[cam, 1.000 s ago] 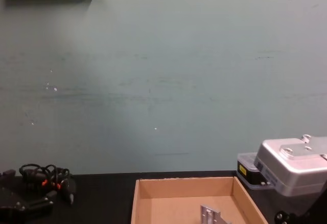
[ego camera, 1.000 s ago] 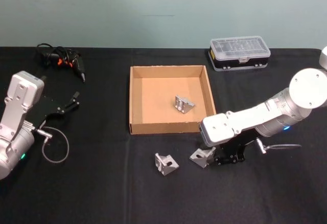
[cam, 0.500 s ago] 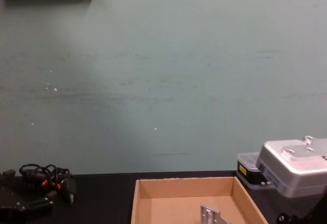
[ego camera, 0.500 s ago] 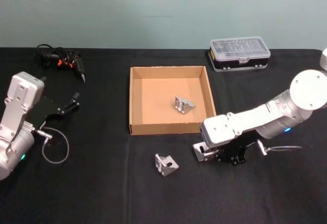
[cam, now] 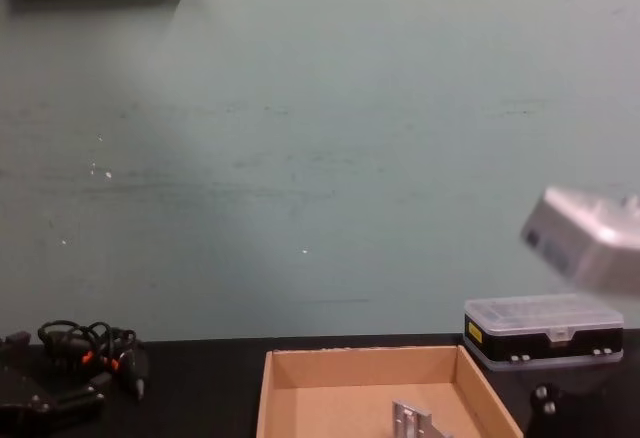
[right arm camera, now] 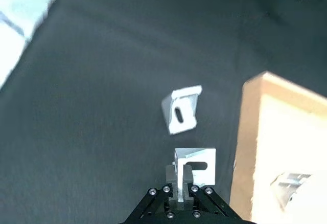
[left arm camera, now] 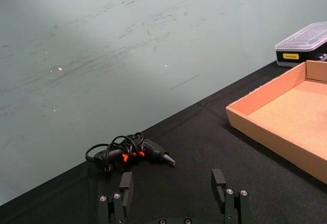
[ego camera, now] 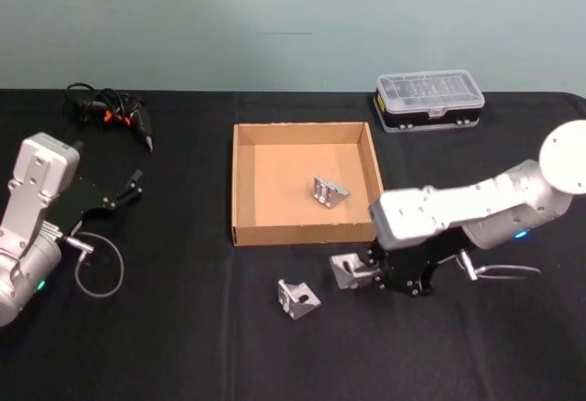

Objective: Use one hand to pick up the angle iron from the table and place it into the box.

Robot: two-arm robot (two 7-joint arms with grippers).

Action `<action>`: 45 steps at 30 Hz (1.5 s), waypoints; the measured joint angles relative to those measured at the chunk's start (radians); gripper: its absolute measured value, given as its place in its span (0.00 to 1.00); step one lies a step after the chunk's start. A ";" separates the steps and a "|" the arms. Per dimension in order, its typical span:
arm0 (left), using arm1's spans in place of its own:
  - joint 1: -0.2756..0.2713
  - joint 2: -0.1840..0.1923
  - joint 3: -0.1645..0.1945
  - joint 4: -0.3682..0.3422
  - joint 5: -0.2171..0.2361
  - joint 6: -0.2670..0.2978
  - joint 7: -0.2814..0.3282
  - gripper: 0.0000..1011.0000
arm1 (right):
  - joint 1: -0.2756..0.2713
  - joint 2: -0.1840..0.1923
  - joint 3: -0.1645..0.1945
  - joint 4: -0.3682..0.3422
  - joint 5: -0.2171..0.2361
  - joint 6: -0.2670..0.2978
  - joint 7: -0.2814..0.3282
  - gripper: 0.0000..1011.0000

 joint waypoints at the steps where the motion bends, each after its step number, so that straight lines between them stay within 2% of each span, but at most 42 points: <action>1: 0.000 0.000 0.000 0.000 0.000 0.000 0.000 0.99 | -0.005 0.002 0.007 -0.002 0.017 -0.002 -0.001 0.06; 2: 0.000 0.000 0.000 0.000 0.000 0.000 0.000 0.99 | -0.012 0.003 0.018 -0.006 0.041 -0.004 -0.004 0.06; 4: 0.000 0.000 0.000 0.000 0.000 0.000 0.000 0.99 | -0.037 0.006 0.061 -0.016 0.122 -0.007 -0.023 0.06; 10: 0.000 0.000 0.000 0.000 0.000 0.000 0.000 0.99 | -0.084 -0.008 0.128 -0.024 0.250 0.008 -0.089 0.06; 14: 0.000 0.000 0.000 0.000 0.000 0.000 0.000 0.99 | -0.105 -0.028 0.154 -0.019 0.291 0.024 -0.132 0.06; 15: 0.000 0.000 0.000 0.000 0.000 0.000 0.000 0.99 | -0.115 -0.042 0.164 -0.011 0.309 0.034 -0.156 0.06; 16: 0.000 0.000 0.000 0.000 0.000 0.000 0.000 0.99 | -0.115 -0.042 0.164 -0.011 0.309 0.034 -0.156 0.06; 18: 0.000 0.000 0.000 0.000 0.000 0.000 0.000 0.99 | -0.133 -0.074 0.183 0.005 0.336 0.056 -0.205 0.06; 26: 0.000 0.000 0.000 0.000 0.000 0.000 0.000 0.99 | -0.168 -0.179 0.226 0.077 0.371 0.130 -0.353 0.06; 27: 0.000 0.000 0.000 0.000 0.000 0.000 0.000 0.99 | -0.173 -0.202 0.234 0.092 0.376 0.150 -0.384 0.06; 31: 0.000 0.000 0.000 0.000 0.000 0.000 0.000 0.99 | -0.183 -0.251 0.253 0.131 0.387 0.192 -0.442 0.06; 39: 0.000 0.000 0.000 0.000 0.000 0.000 0.000 0.99 | -0.189 -0.333 0.283 0.209 0.403 0.265 -0.518 0.06; 45: 0.000 0.000 0.000 0.000 0.000 0.000 0.000 0.99 | -0.192 -0.369 0.296 0.251 0.403 0.300 -0.552 0.06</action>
